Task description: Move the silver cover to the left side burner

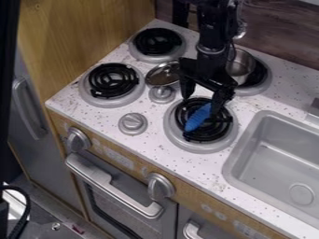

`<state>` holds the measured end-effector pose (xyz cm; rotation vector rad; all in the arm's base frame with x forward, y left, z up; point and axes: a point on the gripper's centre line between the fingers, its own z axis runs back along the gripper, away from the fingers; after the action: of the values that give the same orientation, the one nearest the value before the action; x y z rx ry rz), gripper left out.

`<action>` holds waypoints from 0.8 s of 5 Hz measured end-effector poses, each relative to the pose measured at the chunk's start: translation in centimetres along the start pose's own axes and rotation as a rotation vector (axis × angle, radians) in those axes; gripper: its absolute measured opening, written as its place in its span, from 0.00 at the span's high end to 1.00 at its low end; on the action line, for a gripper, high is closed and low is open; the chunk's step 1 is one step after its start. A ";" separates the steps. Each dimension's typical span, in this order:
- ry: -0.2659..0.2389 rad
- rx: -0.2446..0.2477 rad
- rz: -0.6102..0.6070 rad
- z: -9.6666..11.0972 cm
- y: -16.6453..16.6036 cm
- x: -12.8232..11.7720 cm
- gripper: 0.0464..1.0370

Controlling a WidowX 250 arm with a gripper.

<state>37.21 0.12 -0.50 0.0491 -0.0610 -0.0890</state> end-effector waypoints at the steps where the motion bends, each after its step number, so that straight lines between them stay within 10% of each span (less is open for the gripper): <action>1: 0.049 -0.004 -0.002 -1.6 -0.2 -0.8 0.04; 4: 0.024 -0.002 0.183 -1.4 9.2 2.2 0.04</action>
<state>40.28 9.10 -1.33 0.0426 -0.0417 0.0945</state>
